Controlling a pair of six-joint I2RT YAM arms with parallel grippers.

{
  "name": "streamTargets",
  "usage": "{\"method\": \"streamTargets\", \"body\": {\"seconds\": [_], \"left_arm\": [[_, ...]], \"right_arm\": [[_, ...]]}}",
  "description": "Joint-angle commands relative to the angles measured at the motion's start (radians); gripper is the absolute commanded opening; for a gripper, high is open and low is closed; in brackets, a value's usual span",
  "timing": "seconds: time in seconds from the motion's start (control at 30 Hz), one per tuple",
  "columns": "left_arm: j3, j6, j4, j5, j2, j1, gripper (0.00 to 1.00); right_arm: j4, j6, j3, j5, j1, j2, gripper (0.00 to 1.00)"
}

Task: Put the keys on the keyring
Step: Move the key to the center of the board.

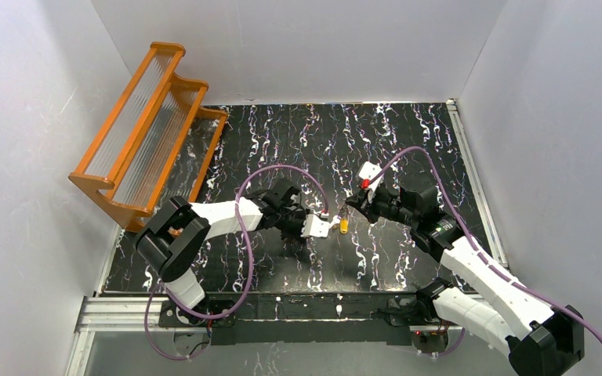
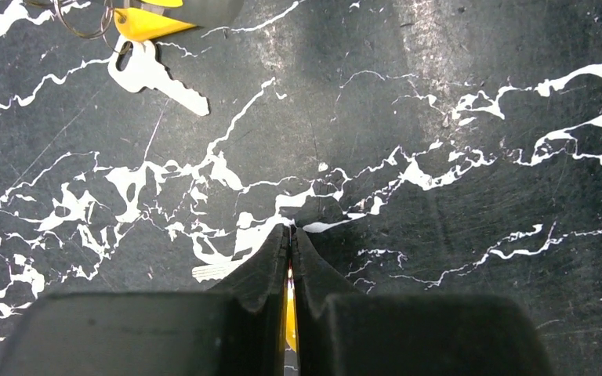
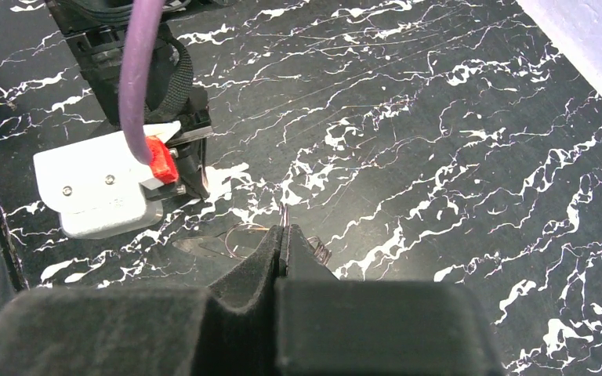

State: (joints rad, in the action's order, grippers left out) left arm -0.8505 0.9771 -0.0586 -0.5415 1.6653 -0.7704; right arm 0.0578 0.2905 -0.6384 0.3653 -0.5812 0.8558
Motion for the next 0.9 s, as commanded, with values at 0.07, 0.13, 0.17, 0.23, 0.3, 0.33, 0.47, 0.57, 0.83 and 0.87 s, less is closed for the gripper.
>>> {"method": "streamTargets", "body": {"seconds": [0.07,0.13,0.17,0.23,0.3,0.33,0.47,0.57,0.83,0.87], "left_arm": [[-0.027,-0.007,-0.112,0.036,-0.03,0.023,0.0],[-0.021,-0.038,-0.095,0.038,-0.073,0.035,0.0],[-0.017,-0.058,-0.088,0.035,-0.096,0.045,0.0],[-0.009,-0.099,-0.079,0.019,-0.141,0.064,0.0],[0.004,-0.15,-0.056,0.005,-0.197,0.078,0.0],[0.015,-0.181,-0.036,-0.006,-0.224,0.083,0.0],[0.082,-0.342,0.083,-0.021,-0.325,0.102,0.0],[0.134,-0.459,0.182,-0.011,-0.384,0.109,0.0],[0.241,-0.552,0.188,0.055,-0.394,0.108,0.0],[0.262,-0.571,0.207,0.069,-0.397,0.108,0.0]], "right_arm": [[-0.035,0.001,0.001,0.039,0.0,-0.026,0.01],[-0.036,0.004,-0.004,0.051,-0.001,-0.023,0.01],[-0.035,0.007,-0.006,0.06,-0.001,-0.019,0.01],[-0.033,0.014,-0.016,0.088,0.0,-0.009,0.01],[-0.032,0.022,-0.028,0.136,-0.001,0.008,0.01],[-0.032,0.029,-0.036,0.162,-0.001,0.021,0.01],[-0.012,0.062,-0.076,0.292,-0.001,0.08,0.01],[0.001,0.074,-0.108,0.378,0.0,0.129,0.01],[0.008,0.073,-0.14,0.433,0.0,0.196,0.01],[0.008,0.073,-0.14,0.433,-0.001,0.199,0.01]]}}
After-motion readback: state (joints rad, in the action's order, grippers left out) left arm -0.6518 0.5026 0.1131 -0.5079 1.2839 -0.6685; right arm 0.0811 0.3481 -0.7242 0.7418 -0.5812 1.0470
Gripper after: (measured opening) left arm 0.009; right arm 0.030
